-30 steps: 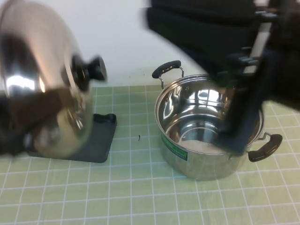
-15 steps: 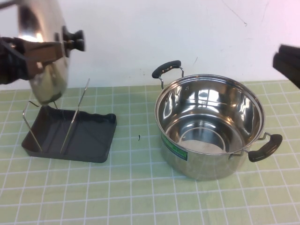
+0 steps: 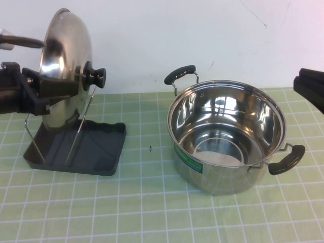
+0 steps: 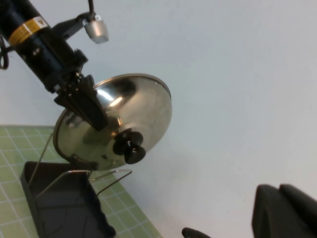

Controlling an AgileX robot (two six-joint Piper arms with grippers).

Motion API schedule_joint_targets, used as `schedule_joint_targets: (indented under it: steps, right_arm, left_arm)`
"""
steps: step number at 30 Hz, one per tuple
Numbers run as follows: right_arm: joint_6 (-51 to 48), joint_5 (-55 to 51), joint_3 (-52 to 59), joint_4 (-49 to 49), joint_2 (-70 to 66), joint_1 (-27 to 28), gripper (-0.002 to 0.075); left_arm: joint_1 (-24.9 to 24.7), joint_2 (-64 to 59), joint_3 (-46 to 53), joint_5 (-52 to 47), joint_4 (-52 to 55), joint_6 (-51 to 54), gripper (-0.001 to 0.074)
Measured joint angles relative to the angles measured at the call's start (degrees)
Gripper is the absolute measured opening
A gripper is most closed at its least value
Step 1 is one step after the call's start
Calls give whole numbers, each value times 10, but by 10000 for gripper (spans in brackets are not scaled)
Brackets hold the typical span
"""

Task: Put pot lid on rack
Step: Place the pot lid on the pot rack

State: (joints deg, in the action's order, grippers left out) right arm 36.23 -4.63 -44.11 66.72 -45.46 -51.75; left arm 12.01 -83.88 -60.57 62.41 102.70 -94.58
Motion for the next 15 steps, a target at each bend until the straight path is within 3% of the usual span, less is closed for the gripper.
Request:
schedule_joint_targets:
  steps: [15]
  right_arm:
    - [2, 0, 0, 0, 0, 0, -1]
  left_arm:
    - [0, -60, 0, -16, 0, 30, 58]
